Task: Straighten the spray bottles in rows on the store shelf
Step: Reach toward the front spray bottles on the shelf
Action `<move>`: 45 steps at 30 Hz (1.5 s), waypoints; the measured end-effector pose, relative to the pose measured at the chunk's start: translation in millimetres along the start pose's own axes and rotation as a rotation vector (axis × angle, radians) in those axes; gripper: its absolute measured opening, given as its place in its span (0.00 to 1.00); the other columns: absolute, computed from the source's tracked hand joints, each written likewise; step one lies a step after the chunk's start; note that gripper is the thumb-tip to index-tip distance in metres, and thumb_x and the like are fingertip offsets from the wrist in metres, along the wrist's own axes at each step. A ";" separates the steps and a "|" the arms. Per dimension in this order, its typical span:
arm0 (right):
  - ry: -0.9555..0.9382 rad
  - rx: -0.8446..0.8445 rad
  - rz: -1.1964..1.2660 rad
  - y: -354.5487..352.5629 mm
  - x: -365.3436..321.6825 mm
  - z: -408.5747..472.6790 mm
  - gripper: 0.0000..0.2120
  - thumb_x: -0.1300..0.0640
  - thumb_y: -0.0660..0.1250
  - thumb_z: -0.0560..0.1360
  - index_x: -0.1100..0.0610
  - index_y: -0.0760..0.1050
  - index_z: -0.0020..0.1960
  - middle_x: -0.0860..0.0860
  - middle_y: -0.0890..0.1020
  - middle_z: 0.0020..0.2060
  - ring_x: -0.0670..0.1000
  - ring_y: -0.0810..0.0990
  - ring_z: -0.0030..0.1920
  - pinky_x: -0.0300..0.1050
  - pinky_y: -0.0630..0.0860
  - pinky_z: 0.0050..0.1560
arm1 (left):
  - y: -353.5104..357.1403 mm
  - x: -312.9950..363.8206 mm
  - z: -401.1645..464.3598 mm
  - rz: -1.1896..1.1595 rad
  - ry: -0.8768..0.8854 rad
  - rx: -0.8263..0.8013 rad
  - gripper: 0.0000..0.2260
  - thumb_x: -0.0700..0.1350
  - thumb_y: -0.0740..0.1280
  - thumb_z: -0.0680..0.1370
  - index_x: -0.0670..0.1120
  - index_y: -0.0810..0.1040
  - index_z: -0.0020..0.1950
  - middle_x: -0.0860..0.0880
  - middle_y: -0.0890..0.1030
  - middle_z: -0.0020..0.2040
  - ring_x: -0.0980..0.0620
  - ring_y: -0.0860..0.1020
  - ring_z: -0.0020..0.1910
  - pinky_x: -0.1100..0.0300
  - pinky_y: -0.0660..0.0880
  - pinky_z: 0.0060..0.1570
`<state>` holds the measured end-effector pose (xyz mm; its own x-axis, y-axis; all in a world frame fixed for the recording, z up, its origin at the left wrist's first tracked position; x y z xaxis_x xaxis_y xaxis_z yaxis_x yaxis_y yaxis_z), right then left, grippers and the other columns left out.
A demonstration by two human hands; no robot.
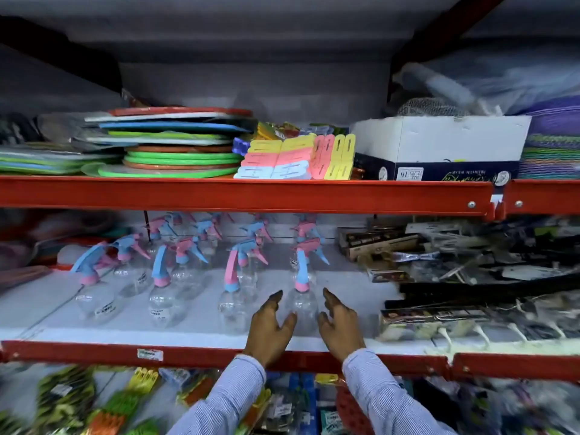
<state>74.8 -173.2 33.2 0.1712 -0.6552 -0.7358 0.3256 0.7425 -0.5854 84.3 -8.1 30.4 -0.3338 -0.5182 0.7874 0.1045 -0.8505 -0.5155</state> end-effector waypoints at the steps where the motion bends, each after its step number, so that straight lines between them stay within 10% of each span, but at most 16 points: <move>1: 0.036 -0.039 0.030 6.4 3.7 3.1 0.25 0.61 0.61 0.75 0.57 0.66 0.71 0.57 0.79 0.63 0.55 0.79 0.61 0.36 0.69 0.58 | 4.2 -4.1 3.1 -0.022 -0.028 -0.016 0.28 0.51 0.66 0.74 0.45 0.64 0.73 0.44 0.71 0.72 0.45 0.72 0.69 0.48 0.70 0.67; 12: 0.027 -0.115 0.040 7.3 -5.6 -6.3 0.20 0.66 0.59 0.74 0.53 0.74 0.63 0.52 0.84 0.52 0.52 0.81 0.52 0.31 0.68 0.49 | 9.0 -1.3 -2.4 -0.039 -0.038 -0.073 0.22 0.41 0.67 0.76 0.45 0.69 0.69 0.47 0.78 0.60 0.56 0.76 0.54 0.84 0.67 0.43; 25: 0.036 -0.121 0.104 11.0 -2.2 -33.8 0.21 0.63 0.60 0.74 0.53 0.70 0.66 0.52 0.82 0.57 0.52 0.80 0.57 0.44 0.74 0.63 | 5.8 -3.9 -25.1 -0.010 -0.006 -0.085 0.23 0.45 0.67 0.75 0.48 0.67 0.70 0.47 0.77 0.67 0.51 0.77 0.62 0.62 0.71 0.61; 33: -0.181 0.008 -0.279 11.8 -19.6 -76.4 0.33 0.52 0.54 0.77 0.56 0.42 0.77 0.52 0.47 0.78 0.50 0.45 0.78 0.46 0.49 0.77 | -18.6 5.7 -67.0 0.334 0.214 0.095 0.29 0.58 0.58 0.78 0.52 0.54 0.76 0.52 0.59 0.77 0.54 0.56 0.77 0.52 0.57 0.76; 45: -0.508 -0.050 -0.422 84.5 -91.0 -96.4 0.31 0.54 0.55 0.76 0.58 0.48 0.76 0.55 0.53 0.77 0.52 0.50 0.78 0.48 0.48 0.74 | -95.4 -41.2 -91.5 0.468 0.123 0.180 0.32 0.61 0.52 0.77 0.49 0.48 0.77 0.50 0.51 0.79 0.56 0.47 0.78 0.51 0.51 0.77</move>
<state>-2.9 -37.4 17.9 0.4594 -0.8666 -0.1949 0.4196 0.4052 -0.8123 2.4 102.7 16.3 -0.3191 -0.8419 0.4352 0.4247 -0.5375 -0.7285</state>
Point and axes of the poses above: each hand's wrist, its own z-axis towards the middle knuckle, its own y-axis out of the palm, x = y × z, the point moved 9 cm from there along z, towards the middle knuckle
